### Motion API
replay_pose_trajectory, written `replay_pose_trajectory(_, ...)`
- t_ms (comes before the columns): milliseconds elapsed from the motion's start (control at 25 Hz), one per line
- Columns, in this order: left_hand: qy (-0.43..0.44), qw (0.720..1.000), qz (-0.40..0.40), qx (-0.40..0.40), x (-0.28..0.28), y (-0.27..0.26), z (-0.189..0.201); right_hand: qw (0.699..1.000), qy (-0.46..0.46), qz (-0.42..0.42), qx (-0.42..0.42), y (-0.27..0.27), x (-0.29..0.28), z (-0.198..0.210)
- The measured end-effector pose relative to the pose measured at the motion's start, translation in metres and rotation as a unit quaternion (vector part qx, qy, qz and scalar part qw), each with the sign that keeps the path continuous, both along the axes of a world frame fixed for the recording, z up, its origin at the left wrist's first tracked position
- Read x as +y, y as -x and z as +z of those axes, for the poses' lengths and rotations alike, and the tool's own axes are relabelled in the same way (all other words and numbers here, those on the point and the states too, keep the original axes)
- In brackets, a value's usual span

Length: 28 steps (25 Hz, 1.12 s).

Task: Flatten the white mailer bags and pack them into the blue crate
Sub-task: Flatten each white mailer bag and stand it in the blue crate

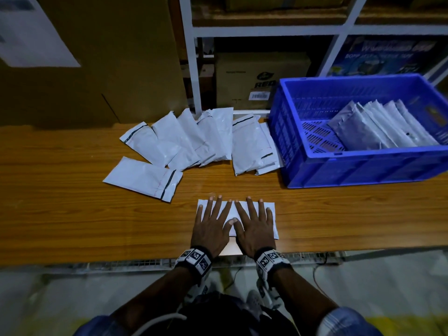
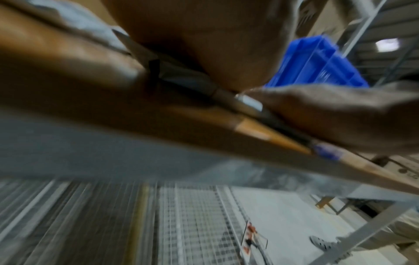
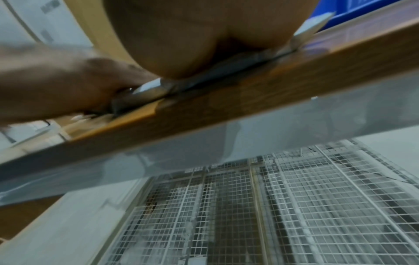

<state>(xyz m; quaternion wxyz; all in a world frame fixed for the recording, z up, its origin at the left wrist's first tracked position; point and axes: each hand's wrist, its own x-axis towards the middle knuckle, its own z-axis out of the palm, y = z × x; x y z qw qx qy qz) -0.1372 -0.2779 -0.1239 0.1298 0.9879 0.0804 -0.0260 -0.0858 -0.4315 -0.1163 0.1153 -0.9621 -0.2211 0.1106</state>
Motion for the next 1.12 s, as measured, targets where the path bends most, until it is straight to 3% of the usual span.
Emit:
replay_pose_trajectory(320, -0.002, 1.0, -0.005, 0.021, 0.001, -0.002, -0.008, 1.0, -0.024, -0.013, -0.008, 0.004, 0.0, 0.009)
replay_pose_trajectory(600, 0.012, 1.0, -0.001, 0.015, 0.003, 0.005, -0.007, 1.0, 0.011, -0.009, -0.008, 0.02, 0.002, 0.0)
replay_pose_trajectory(1000, 0.027, 0.999, -0.001, 0.031, 0.003, 0.019, -0.007, 0.996, 0.019, 0.015, 0.087, 0.005, 0.0, 0.014)
replay_pose_trajectory(1120, 0.028, 0.999, 0.006, 0.031, 0.006, 0.018, -0.008, 0.998, 0.016, -0.003, 0.053, 0.01, -0.003, 0.022)
